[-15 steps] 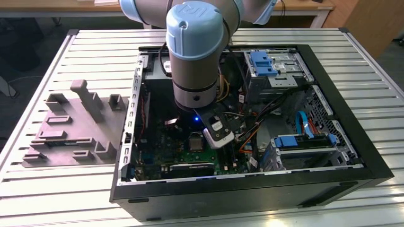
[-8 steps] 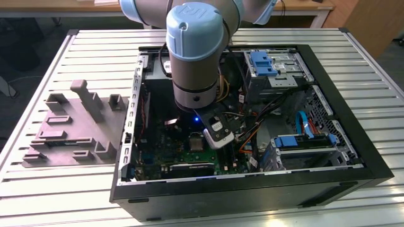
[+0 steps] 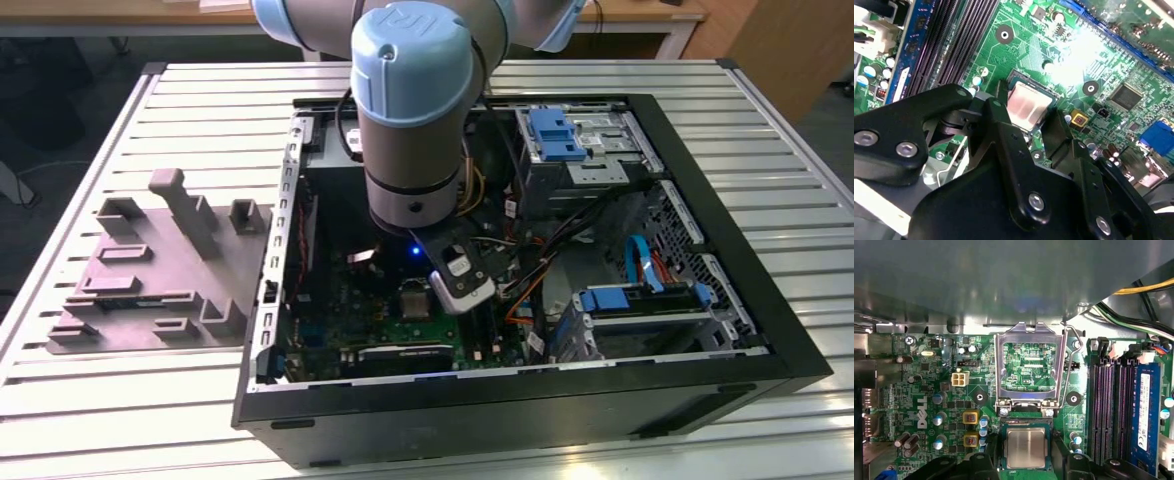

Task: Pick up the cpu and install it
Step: 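Place the cpu into insertion slot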

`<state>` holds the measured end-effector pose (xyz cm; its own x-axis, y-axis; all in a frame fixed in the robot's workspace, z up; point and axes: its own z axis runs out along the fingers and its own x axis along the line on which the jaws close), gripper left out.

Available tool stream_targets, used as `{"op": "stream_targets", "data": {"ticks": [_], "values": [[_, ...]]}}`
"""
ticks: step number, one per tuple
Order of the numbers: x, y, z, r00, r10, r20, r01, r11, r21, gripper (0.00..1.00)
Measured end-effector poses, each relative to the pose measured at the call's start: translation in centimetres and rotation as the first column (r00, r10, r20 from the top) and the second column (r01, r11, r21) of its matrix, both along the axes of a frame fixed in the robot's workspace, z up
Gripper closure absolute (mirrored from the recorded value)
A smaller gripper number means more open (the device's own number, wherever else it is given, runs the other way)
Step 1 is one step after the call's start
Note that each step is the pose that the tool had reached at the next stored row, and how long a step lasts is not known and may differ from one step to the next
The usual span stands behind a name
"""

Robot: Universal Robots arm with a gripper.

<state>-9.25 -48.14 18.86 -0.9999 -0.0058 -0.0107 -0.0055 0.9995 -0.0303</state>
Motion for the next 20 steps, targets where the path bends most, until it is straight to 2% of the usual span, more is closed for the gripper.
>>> {"op": "stream_targets", "data": {"ticks": [1,2,4,11,13,14,20], "values": [[0.00,0.00,0.03,1.0000,-0.001,-0.0003,0.001,1.0000,-0.0007,0.46],[0.00,0.01,0.03,1.0000,-0.003,-0.0002,0.003,1.0000,-0.0006,0.54],[0.00,0.02,0.01,1.0000,-0.007,-0.0001,0.007,1.0000,-0.0002,0.55],[0.01,0.03,0.00,0.9999,-0.012,0.0002,0.012,0.9999,0.0001,0.55],[0.02,0.03,-0.01,0.9999,-0.012,0.0003,0.012,0.9999,0.0004,0.53],[0.02,0.03,-0.01,0.9999,-0.012,0.0002,0.012,0.9999,0.0003,0.47],[0.01,0.02,0.06,0.9999,-0.012,-0.0002,0.012,0.9999,0.0004,0.47]]}}
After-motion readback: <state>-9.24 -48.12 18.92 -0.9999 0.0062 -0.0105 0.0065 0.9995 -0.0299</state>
